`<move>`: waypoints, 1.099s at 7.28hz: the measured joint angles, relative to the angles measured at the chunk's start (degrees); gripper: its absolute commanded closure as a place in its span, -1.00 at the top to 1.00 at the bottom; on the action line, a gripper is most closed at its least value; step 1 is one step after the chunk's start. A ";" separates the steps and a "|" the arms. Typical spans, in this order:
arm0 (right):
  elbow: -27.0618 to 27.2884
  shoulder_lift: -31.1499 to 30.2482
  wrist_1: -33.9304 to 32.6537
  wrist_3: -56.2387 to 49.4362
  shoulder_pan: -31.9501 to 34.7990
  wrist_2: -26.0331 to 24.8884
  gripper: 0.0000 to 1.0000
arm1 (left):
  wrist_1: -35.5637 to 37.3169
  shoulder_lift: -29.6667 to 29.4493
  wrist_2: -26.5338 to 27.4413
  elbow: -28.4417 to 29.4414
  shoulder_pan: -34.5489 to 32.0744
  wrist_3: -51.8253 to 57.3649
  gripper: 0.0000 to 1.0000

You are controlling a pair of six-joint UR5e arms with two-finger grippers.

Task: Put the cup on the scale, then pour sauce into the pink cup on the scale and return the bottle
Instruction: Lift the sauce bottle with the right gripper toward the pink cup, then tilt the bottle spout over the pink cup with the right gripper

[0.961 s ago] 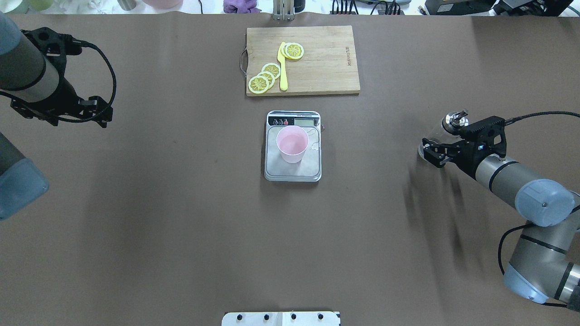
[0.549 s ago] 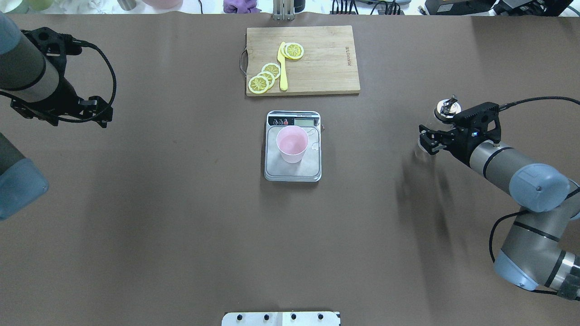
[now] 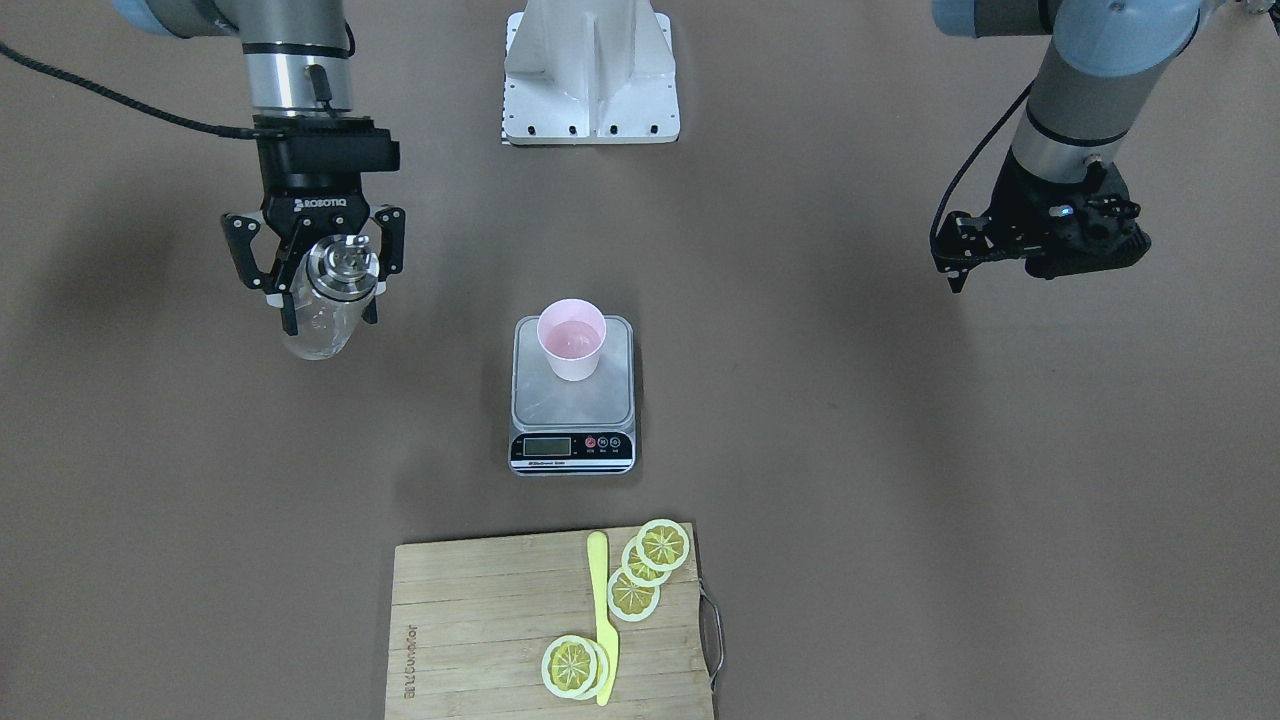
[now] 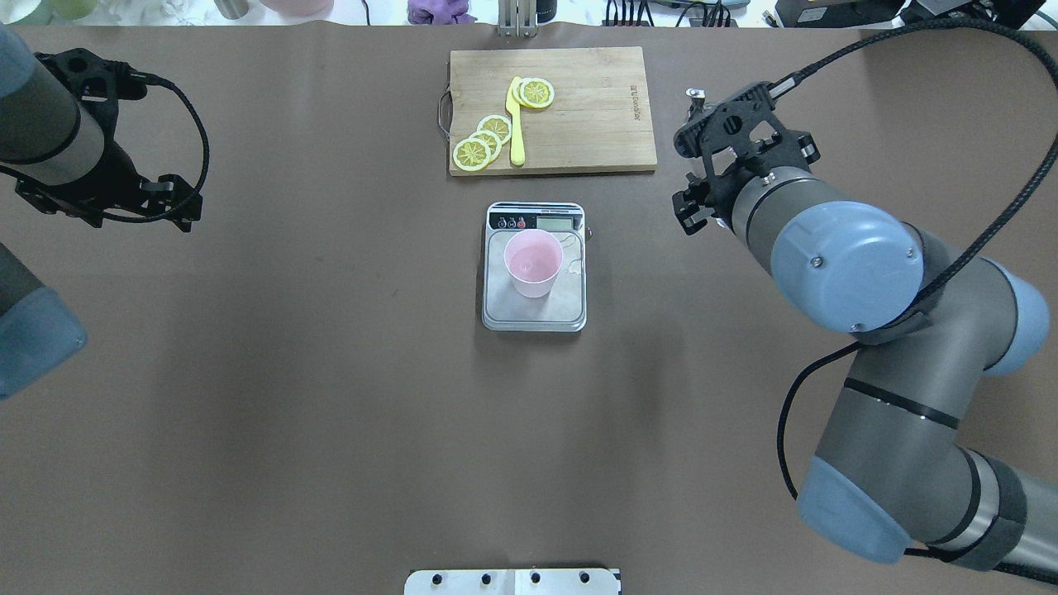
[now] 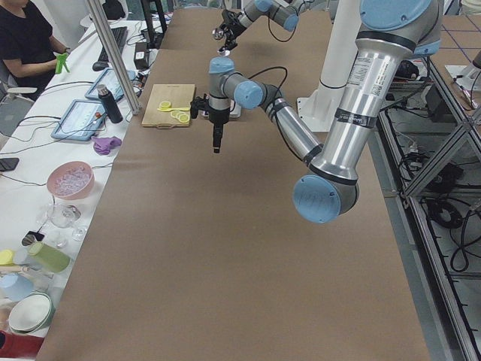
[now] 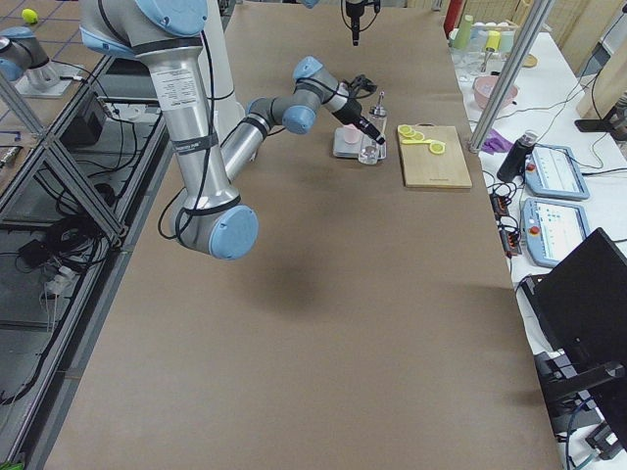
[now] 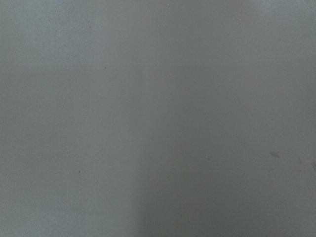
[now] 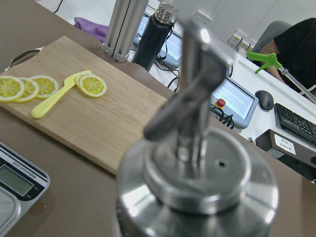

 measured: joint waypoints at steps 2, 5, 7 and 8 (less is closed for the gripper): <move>-0.11 1.37 -5.74 -7.20 -6.81 -9.95 -1.00 | -0.61 0.48 3.52 0.71 -0.06 -0.04 0.98; -1.10 2.84 -15.93 -12.45 -11.07 -17.88 -1.00 | -1.01 0.25 5.57 4.61 0.08 -0.07 0.97; -4.50 3.59 -17.66 -16.75 -11.37 -21.16 -1.00 | -0.95 0.00 5.53 6.88 0.17 0.02 0.98; -6.81 4.67 -17.81 -18.90 -11.36 -22.32 -1.00 | -0.93 0.24 5.52 7.10 0.16 0.03 0.97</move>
